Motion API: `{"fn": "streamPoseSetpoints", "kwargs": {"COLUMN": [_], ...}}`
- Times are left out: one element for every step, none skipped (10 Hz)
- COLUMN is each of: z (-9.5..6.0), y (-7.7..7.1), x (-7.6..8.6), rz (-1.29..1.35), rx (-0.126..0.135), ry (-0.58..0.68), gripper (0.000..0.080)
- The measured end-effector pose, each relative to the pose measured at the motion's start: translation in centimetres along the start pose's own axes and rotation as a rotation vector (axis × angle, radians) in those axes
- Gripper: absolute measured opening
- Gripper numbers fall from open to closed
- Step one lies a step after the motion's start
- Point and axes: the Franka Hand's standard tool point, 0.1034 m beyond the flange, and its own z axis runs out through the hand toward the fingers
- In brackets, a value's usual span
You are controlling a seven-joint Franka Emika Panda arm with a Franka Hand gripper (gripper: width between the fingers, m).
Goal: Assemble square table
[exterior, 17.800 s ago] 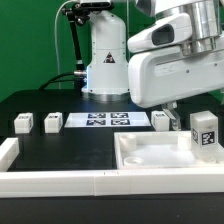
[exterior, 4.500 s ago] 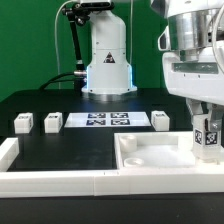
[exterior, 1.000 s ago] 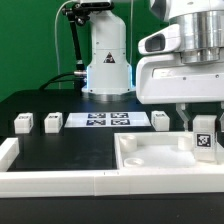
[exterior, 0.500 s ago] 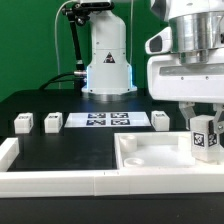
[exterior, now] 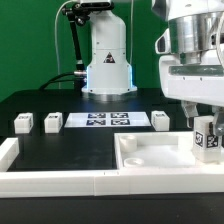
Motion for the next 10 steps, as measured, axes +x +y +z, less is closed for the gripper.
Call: {"fn": "streamPoseSetpoints", "kwargs": {"z": [0.01,0.00,0.00,0.00,-0.07,-0.06,-0.06,-0.06,-0.06,0.02], "y": [0.11,0.10,0.08,0.05,-0.04,0.00,0.00,0.00,0.01,0.00], "x": [-0.08,-0.04,-0.11,-0.20,-0.30,-0.22,-0.20,-0.20,-0.18,-0.39], "rz": [-0.040,-0.110,-0.208,-0.317,-0.404,-0.481,-0.541,-0.579,-0.681,-0.781], "rx": [-0.011,-0.011,-0.011,-0.012,-0.015,-0.014,-0.014,-0.014,-0.014,-0.024], "ry": [-0.005,-0.004,-0.005,-0.007,-0.011,-0.012,-0.012,-0.012,-0.013,-0.004], "gripper": [0.0542,0.0630,0.0645,0.0645,0.0649,0.0648,0.0648,0.0648,0.0648,0.0648]}}
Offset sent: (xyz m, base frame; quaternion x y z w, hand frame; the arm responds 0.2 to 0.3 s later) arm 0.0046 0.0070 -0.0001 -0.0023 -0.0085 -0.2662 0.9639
